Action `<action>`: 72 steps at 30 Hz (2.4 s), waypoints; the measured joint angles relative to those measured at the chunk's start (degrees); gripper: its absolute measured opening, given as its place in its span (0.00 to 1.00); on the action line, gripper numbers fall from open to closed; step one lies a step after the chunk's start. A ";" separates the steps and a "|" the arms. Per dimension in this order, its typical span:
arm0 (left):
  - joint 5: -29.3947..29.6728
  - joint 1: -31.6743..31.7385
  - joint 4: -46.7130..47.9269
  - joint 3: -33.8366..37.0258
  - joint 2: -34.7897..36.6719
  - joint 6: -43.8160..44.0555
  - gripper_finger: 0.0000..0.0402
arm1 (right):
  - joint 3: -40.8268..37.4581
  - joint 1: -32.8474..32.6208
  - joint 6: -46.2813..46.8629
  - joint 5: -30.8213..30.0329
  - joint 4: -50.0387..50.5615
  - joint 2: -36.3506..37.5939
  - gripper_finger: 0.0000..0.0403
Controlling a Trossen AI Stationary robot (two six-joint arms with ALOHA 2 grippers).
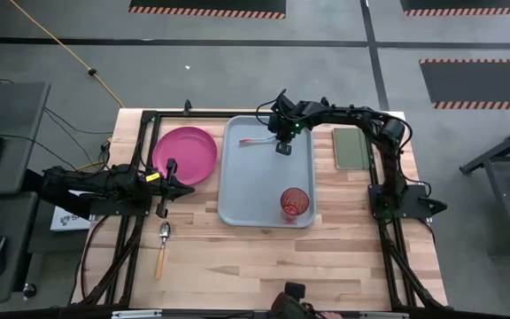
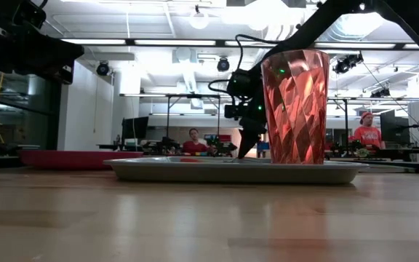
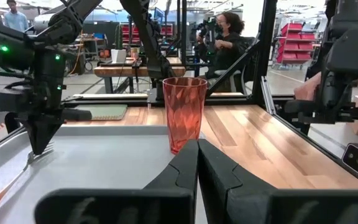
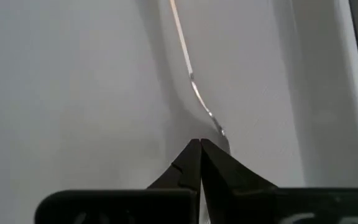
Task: Pick and place plate/cup/fork/spoon on tray
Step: Put the orange fork on the gray serving tray to the top left of the orange glass, then put the pink plate on the gray serving tray to the bottom of the orange glass
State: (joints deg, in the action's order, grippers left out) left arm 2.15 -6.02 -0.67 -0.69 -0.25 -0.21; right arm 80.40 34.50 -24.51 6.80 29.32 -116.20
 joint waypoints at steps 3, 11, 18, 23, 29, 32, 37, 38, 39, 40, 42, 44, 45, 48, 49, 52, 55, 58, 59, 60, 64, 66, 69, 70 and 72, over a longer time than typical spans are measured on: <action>0.00 -0.02 0.03 -0.02 -0.02 0.00 0.00 | 0.00 0.00 0.29 -1.39 -1.48 -0.89 0.00; 0.00 0.00 -0.02 -0.02 0.00 0.00 0.00 | 0.15 0.22 1.49 -2.40 -5.11 -1.35 0.00; -0.01 0.00 -0.01 0.00 0.00 0.00 0.00 | 0.31 1.21 3.02 -3.96 -7.91 -1.33 0.00; -0.02 0.00 0.00 -0.02 -0.02 0.00 0.00 | 0.31 1.91 3.32 -5.31 -7.87 -1.33 0.00; -0.01 0.00 -0.01 -0.01 -0.01 0.00 0.00 | 0.31 1.80 5.32 1.85 -10.47 -1.11 0.00; -0.02 0.00 -0.02 -0.02 0.00 0.00 0.00 | 0.31 0.28 6.21 7.61 -11.82 -1.11 0.00; 0.00 -0.01 0.00 -0.01 -0.01 0.00 0.00 | 0.33 -4.59 6.49 11.40 -12.53 -1.11 0.00; 0.00 -0.01 -0.02 -0.01 -0.01 0.00 0.00 | 0.64 -5.86 6.49 11.39 -12.36 -1.11 0.00; -0.01 -0.02 -0.01 -0.02 -0.01 0.00 0.00 | 1.19 -7.02 6.47 11.07 -11.96 -1.11 0.00; -0.01 -0.01 0.00 -0.01 0.00 0.00 0.00 | 1.89 -8.10 6.36 9.92 -11.57 -1.11 0.00; 0.00 -0.01 -0.02 -0.02 -0.01 0.00 0.00 | 3.84 -10.02 5.14 7.06 -8.84 -1.03 0.00; 0.00 -0.01 0.00 -0.02 -0.01 0.00 0.00 | 5.81 -11.09 3.30 5.00 -3.37 -0.59 0.00; 0.00 0.00 -0.02 -0.02 0.00 0.00 0.00 | 6.69 -11.27 2.25 4.92 -0.69 -0.27 0.00; -0.01 0.00 -0.04 -0.02 -0.01 0.00 0.00 | 6.31 -10.87 1.56 7.36 5.44 2.09 0.00; -0.01 -0.02 0.01 -0.01 0.00 0.00 0.00 | 5.15 -10.54 1.81 8.45 6.64 3.16 0.00; 0.00 -0.02 0.00 -0.02 0.00 0.00 0.00 | -2.12 -9.28 3.26 9.61 7.96 7.81 0.00; -0.01 -0.01 0.00 -0.02 0.00 0.00 0.00 | -13.65 -8.44 5.17 9.34 3.68 15.48 0.00; -0.01 -0.02 -0.01 -0.01 -0.01 0.00 0.00 | -26.32 -8.29 10.26 7.50 -4.54 25.57 0.00; -0.02 0.00 -0.02 -0.02 0.00 0.00 0.00 | -30.09 -8.39 12.53 6.71 -7.71 28.99 0.00; 0.00 -0.02 0.00 -0.02 0.00 0.00 0.00 | -34.01 -8.82 14.73 6.04 -11.33 32.88 0.00; 0.00 -0.02 -0.02 0.00 0.00 0.00 0.00 | -46.03 -11.46 21.78 3.29 -26.25 45.99 0.00; 0.00 0.00 -0.33 -0.02 -0.02 0.00 0.00 | -50.08 -12.62 23.97 2.49 -32.25 51.51 0.00; 0.00 -0.01 -2.45 -0.02 -0.01 0.00 0.00 | -54.19 -14.14 26.09 0.66 -42.21 57.64 0.00; 0.01 0.00 -3.42 0.00 -0.02 0.00 0.00 | -55.24 -14.54 26.50 0.06 -45.03 59.21 0.00; 0.50 0.00 -6.19 0.00 -0.02 0.00 0.00 | -56.68 -15.14 27.10 -1.48 -49.98 61.14 0.00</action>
State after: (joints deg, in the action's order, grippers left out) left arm 2.65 -6.02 -6.86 -0.69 -0.27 -0.21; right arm 23.72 19.37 2.59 5.32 -20.66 -55.06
